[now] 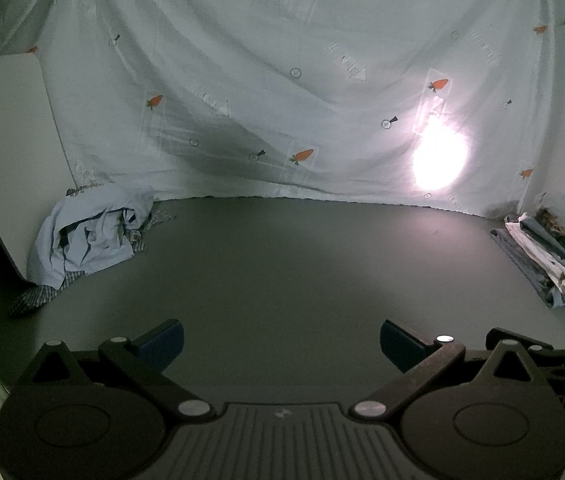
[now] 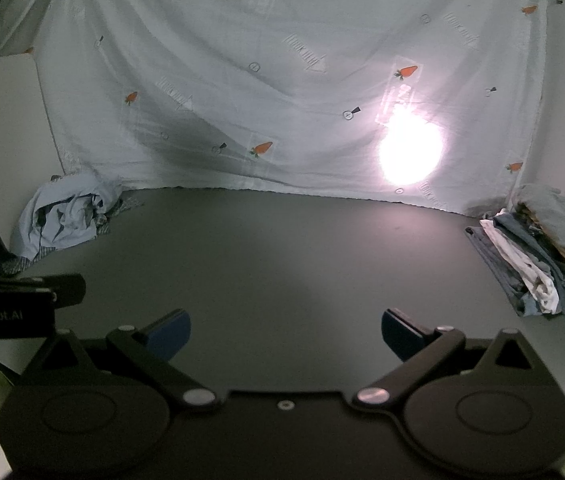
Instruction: Fold clothes
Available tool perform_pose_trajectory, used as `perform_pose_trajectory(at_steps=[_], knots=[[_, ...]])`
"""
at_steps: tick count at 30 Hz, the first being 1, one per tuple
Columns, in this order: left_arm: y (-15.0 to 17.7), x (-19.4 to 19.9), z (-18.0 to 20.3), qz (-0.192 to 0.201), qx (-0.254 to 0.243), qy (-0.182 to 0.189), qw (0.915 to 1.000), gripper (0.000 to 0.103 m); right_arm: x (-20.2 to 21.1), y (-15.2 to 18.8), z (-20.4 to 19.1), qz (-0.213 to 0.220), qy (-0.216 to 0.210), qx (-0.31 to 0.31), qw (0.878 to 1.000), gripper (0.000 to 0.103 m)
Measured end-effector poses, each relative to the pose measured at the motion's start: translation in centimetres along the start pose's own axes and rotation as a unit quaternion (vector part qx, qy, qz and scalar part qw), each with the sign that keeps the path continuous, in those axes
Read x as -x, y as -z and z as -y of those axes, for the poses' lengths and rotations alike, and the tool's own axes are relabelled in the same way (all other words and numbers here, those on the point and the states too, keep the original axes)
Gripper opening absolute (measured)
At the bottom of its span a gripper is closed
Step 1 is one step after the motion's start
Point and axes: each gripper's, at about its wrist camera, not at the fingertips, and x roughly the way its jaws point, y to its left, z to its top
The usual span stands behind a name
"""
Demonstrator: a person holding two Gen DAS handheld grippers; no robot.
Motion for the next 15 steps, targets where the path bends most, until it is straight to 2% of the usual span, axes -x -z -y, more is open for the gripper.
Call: perform_pose_trajectory(at_steps=[15], knots=[[0.37, -0.01, -0.51, -0.001, 0.007, 0.001, 1.0000, 0.103, -0.28, -0.50, -0.17, -0.004, -0.002, 0.004, 1.000, 0.103]])
